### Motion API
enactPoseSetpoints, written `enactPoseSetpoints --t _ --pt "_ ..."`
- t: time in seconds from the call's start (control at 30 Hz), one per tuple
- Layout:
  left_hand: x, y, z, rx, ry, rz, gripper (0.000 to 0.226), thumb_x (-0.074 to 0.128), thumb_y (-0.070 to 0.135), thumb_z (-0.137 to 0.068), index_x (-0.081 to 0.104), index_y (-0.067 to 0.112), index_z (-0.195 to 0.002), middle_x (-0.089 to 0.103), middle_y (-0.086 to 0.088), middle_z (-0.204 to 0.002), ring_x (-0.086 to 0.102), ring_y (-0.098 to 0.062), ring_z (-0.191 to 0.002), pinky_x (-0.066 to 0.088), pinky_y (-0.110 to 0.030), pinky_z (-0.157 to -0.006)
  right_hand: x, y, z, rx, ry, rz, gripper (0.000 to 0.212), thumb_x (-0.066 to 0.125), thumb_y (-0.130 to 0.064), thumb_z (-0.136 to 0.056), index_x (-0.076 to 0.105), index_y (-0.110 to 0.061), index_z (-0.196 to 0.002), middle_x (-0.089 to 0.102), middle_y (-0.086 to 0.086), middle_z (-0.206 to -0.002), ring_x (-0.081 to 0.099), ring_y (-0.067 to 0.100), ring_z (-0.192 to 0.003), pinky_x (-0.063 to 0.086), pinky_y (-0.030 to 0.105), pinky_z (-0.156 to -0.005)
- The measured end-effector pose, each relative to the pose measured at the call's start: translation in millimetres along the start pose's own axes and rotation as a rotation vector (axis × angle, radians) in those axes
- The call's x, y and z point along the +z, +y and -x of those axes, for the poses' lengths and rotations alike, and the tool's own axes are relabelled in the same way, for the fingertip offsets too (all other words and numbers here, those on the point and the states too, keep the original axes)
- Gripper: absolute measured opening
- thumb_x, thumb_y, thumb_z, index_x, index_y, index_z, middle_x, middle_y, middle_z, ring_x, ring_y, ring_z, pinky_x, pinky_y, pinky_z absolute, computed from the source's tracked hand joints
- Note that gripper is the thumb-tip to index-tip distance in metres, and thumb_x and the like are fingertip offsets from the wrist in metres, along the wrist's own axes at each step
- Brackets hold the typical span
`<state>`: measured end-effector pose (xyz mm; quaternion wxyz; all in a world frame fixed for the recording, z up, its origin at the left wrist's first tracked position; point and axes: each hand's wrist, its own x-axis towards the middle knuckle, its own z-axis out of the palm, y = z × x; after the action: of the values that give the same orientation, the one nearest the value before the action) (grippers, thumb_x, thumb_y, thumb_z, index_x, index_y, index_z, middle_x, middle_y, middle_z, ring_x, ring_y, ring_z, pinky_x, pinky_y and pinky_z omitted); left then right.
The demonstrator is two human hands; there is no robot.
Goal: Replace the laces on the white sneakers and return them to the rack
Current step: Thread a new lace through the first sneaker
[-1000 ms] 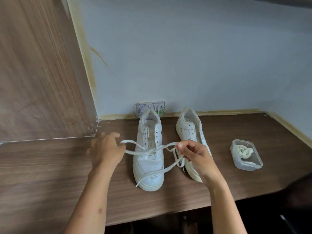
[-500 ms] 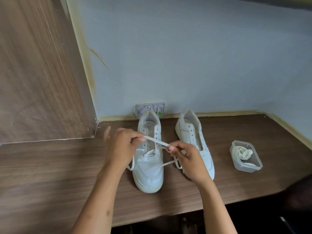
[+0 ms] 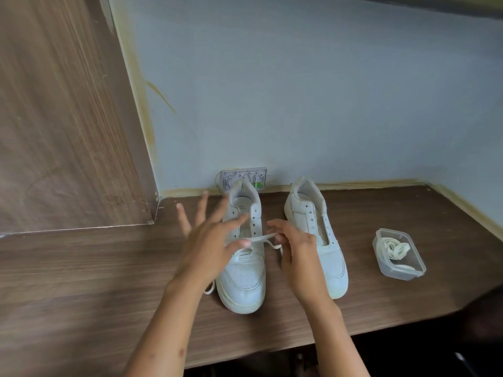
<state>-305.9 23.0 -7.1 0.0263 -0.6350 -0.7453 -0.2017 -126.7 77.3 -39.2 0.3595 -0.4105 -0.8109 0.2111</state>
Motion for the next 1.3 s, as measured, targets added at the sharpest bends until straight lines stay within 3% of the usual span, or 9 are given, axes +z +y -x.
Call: enactPoseSetpoints --t 0.07,0.17,0.27,0.47,0.63,0.8,0.97,1.2,1.3 --pt "5 11 0 0.106 0.056 0.059 0.035 0.063 0.056 -0.081 0.065 0.048 -0.115 0.027 0.014 -0.156 0.003 -0.022 -0.149 -0.02 -0.057 -0.11 5 -7 0 -0.005 -0.024 -0.039 0.037 0.033 -0.026 -0.093 0.048 -0.043 -0.122 0.065 -0.018 -0.098 0.059 0.016 -0.099 0.042 0.032 -0.095" --pt "10 13 -3 0.114 0.148 0.131 0.008 0.074 0.04 -0.079 0.075 0.043 -0.086 0.054 0.015 -0.139 0.022 -0.019 -0.145 -0.013 -0.056 -0.111 9 -13 2 -0.031 0.027 -0.059 0.043 0.048 -0.003 -0.095 0.047 -0.04 -0.118 0.063 -0.024 -0.1 0.057 0.013 -0.101 0.037 0.019 -0.095" --pt "9 9 -4 0.081 0.179 0.133 0.009 0.074 0.035 -0.08 0.073 0.041 -0.073 0.061 0.018 -0.129 0.029 -0.017 -0.143 -0.011 -0.058 -0.111 9 -14 2 -0.035 0.103 -0.049 0.034 0.061 -0.002 -0.092 0.056 -0.033 -0.106 0.063 -0.016 -0.095 0.057 0.013 -0.096 0.042 0.018 -0.084" --pt "3 -1 0 -0.057 0.125 0.089 0.009 0.066 0.045 -0.084 0.074 0.043 -0.079 0.056 0.023 -0.132 0.018 -0.017 -0.146 -0.02 -0.053 -0.11 16 -11 0 -0.087 0.18 -0.006 0.04 0.057 0.011 -0.086 0.069 -0.022 -0.107 0.062 -0.012 -0.096 0.061 0.017 -0.092 0.05 0.028 -0.084" --pt "8 -1 -1 -0.034 -0.011 0.117 0.047 0.064 0.062 -0.078 0.058 0.049 -0.123 0.04 0.03 -0.142 0.007 -0.013 -0.146 -0.021 -0.052 -0.109 22 -21 2 -0.035 0.247 -0.006 0.036 0.066 0.003 -0.087 0.068 -0.027 -0.107 0.068 -0.017 -0.091 0.057 0.004 -0.091 0.031 0.008 -0.091" --pt "15 10 -4 0.076 0.278 0.36 0.017 0.077 0.037 -0.076 0.076 0.036 -0.093 0.064 0.026 -0.097 0.051 -0.002 -0.115 -0.002 -0.055 -0.112 22 -29 1 -0.039 0.277 -0.195 0.044 0.059 0.012 -0.087 0.056 -0.028 -0.107 0.062 -0.009 -0.098 0.062 0.01 -0.095 0.049 0.017 -0.08" --pt "18 11 -6 0.037 0.279 0.404 0.014 0.074 0.038 -0.079 0.075 0.041 -0.093 0.05 0.038 -0.082 0.05 0.004 -0.102 0.0 -0.051 -0.113 19 -34 0 0.062 0.319 -0.411 0.043 0.067 0.004 -0.088 0.049 -0.032 -0.101 0.061 -0.014 -0.094 0.067 0.01 -0.09 0.052 0.016 -0.072" --pt "19 0 -3 -0.14 0.315 0.185 0.003 0.074 0.039 -0.077 0.074 0.037 -0.075 0.064 0.02 -0.091 0.052 -0.012 -0.104 0.011 -0.057 -0.112 27 -32 1 0.138 0.297 -0.327 0.031 0.065 -0.013 -0.093 0.049 -0.034 -0.108 0.063 -0.014 -0.092 0.063 0.007 -0.089 0.048 0.016 -0.071" --pt "23 -3 -4 -0.096 0.269 0.121 0.008 0.08 0.042 -0.069 0.074 0.037 -0.069 0.062 0.02 -0.101 0.047 -0.016 -0.112 0.011 -0.059 -0.111 37 -24 3 0.153 0.257 -0.134 0.031 0.067 -0.029 -0.091 0.045 -0.036 -0.111 0.064 -0.017 -0.09 0.06 0.005 -0.093 0.041 0.028 -0.09"
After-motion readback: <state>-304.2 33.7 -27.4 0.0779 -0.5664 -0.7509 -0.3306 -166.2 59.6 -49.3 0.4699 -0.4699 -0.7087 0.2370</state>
